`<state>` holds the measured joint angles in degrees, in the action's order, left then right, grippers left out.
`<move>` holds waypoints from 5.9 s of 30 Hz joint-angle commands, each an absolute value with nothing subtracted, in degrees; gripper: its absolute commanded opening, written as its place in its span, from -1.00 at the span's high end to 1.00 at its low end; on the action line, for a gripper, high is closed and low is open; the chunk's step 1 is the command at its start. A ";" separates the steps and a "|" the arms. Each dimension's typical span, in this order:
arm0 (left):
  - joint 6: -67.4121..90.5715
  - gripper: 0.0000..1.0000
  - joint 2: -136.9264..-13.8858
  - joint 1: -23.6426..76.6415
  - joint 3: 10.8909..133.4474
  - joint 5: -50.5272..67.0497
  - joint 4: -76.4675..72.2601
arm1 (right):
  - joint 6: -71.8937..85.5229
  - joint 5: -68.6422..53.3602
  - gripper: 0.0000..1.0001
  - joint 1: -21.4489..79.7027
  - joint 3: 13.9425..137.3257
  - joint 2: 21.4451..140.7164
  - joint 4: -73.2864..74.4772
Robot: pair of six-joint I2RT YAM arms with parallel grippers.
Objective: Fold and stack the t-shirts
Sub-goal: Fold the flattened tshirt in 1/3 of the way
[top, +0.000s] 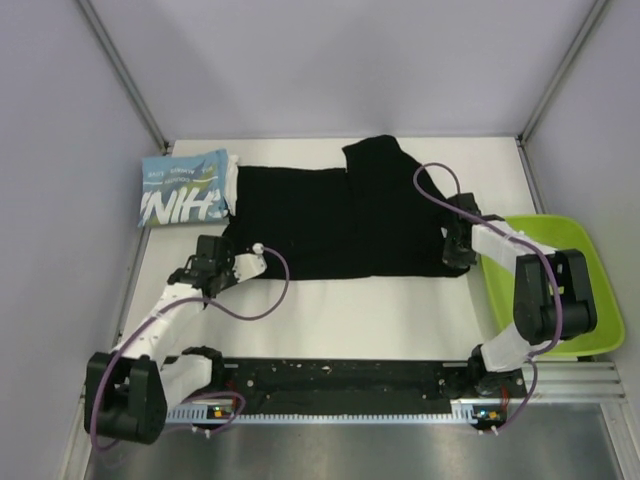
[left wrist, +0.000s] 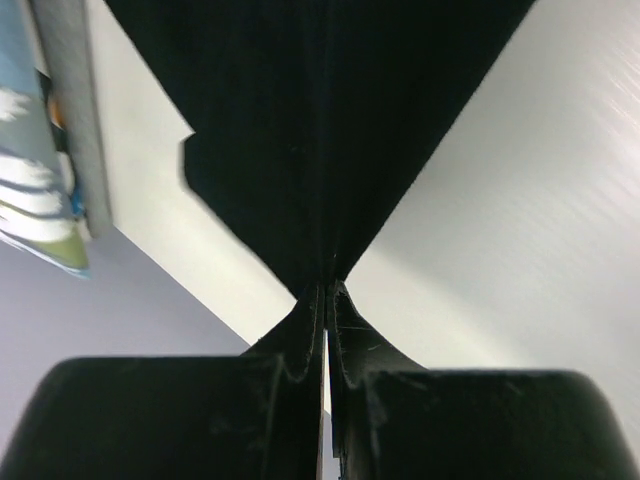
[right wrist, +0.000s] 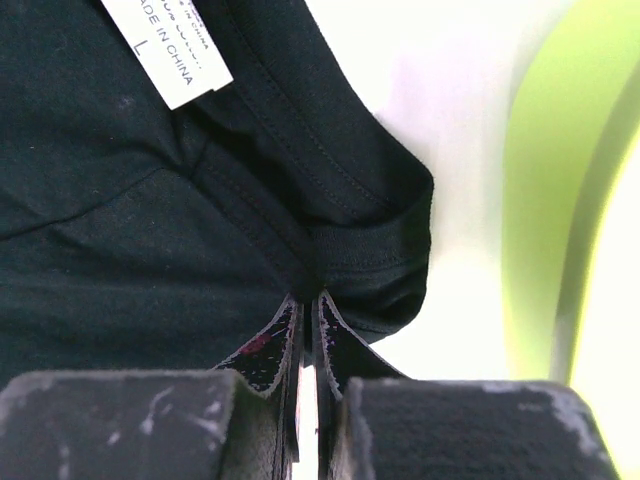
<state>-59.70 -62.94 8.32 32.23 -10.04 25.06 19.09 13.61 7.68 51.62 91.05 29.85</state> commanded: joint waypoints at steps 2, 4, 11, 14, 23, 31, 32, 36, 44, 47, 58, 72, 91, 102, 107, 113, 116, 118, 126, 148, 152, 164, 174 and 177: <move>-53.72 1.00 -52.58 7.47 29.98 -9.07 43.04 | 23.81 5.82 1.00 7.47 48.87 84.03 33.92; -51.78 1.00 -49.15 7.47 28.75 -7.65 46.83 | 24.43 4.66 1.00 9.13 48.43 82.62 36.46; -47.64 1.00 -40.79 7.56 27.68 -9.23 53.16 | 27.15 4.05 1.00 12.04 48.08 73.75 48.50; -47.55 1.00 -39.55 7.91 30.05 -8.70 58.34 | 28.30 3.07 1.00 12.13 49.21 70.85 52.80; -54.30 0.95 -43.67 9.14 33.65 -7.57 58.62 | 24.00 8.96 1.00 12.22 53.08 73.02 68.71; -64.33 -0.10 -53.86 9.40 44.98 5.62 61.87 | 26.80 14.84 1.00 11.78 55.28 78.66 75.67; -64.16 -0.11 -55.70 9.32 47.00 6.41 61.70 | 26.89 15.38 0.94 11.69 55.11 79.71 75.67; -62.32 -0.14 -64.49 6.25 54.74 8.08 59.16 | 27.25 16.00 0.37 11.60 55.89 83.58 76.20; -63.37 -0.08 -81.20 0.70 61.26 17.75 62.40 | 23.65 13.28 -0.11 14.49 65.03 73.84 66.21; -62.41 -0.10 -82.53 0.79 59.77 18.19 59.95 | 21.45 7.32 -0.11 18.70 63.47 70.59 53.31; -56.25 -0.14 -90.43 2.11 54.06 8.70 53.79 | 25.66 8.51 -0.04 22.76 44.30 75.05 25.84; -47.73 1.00 -85.62 2.37 47.63 8.61 51.33 | 29.88 16.34 -0.17 22.50 45.61 87.10 24.70; -44.64 0.11 -81.03 1.94 50.62 7.82 50.70 | 28.92 15.29 -0.18 21.88 46.32 87.63 24.87; -49.75 -0.02 -84.98 -5.10 47.91 8.18 53.80 | 28.21 13.62 -0.18 21.80 45.53 87.45 23.29; -48.17 -0.01 -88.15 -5.45 47.11 9.59 51.34 | 27.95 13.01 -0.18 21.88 44.82 87.54 22.24; -46.76 0.50 -90.71 -5.80 44.74 5.27 48.34 | 27.77 12.66 -0.17 21.71 44.56 87.71 21.53; -46.84 0.71 -88.08 -5.80 44.82 7.29 49.13 | 27.60 12.31 -0.17 21.62 44.65 88.15 21.45; -46.76 0.90 -85.97 -5.80 45.61 7.91 50.62 | 27.69 12.30 -0.17 21.62 44.65 88.15 21.45; -45.09 1.00 -80.25 -5.80 50.88 7.91 58.61 | 27.77 12.48 -0.17 21.53 44.65 88.24 21.36; -40.08 1.00 -95.43 -4.39 66.27 4.58 52.56 | 29.18 13.89 -0.17 20.83 43.16 84.82 21.80; -39.64 0.87 -97.82 -4.31 62.59 0.71 50.02 | 27.95 12.57 -0.17 20.83 43.50 82.97 21.80; -37.79 -0.13 -85.37 -4.13 64.07 -0.28 45.60 | 27.67 19.16 -0.17 20.83 50.27 70.15 36.11; -52.90 -0.21 -63.91 -0.26 43.09 12.21 53.19 | 50.52 11.50 -0.97 15.12 41.31 54.50 44.37; -54.66 -0.43 -62.58 -0.26 39.30 14.23 49.68 | 55.70 10.12 -0.97 14.94 38.86 52.30 45.09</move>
<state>-49.60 -63.57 -0.27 43.46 9.93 51.62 44.69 11.46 15.38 41.08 55.13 41.91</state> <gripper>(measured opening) 0.666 0.982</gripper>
